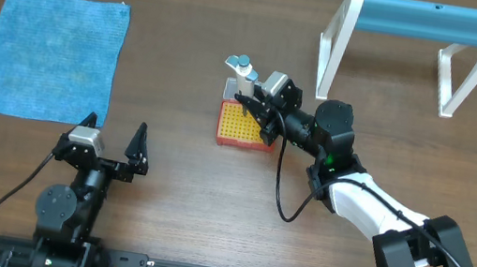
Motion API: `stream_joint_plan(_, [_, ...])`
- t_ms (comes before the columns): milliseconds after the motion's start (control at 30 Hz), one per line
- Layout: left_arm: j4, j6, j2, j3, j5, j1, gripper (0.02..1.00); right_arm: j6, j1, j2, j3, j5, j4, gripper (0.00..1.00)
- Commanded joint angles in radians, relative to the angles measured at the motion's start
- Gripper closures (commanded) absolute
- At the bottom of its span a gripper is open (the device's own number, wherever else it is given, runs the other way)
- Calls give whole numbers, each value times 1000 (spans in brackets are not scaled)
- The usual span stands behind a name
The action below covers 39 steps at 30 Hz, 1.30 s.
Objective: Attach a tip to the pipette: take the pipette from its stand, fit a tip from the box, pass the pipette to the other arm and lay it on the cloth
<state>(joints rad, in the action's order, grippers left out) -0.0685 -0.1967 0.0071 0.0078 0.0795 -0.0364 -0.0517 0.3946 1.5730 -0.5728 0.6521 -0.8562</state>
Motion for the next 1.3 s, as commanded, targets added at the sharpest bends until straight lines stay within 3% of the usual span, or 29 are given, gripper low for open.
stream_joint_plan(33, [-6, -9, -4, -2, 11, -5, 20, -12, 2, 4, 30, -9, -4, 923])
stream_joint_plan(1300, [-6, -9, -4, -2, 10, -5, 20, -14, 2, 108, 61, -17, -54, 923])
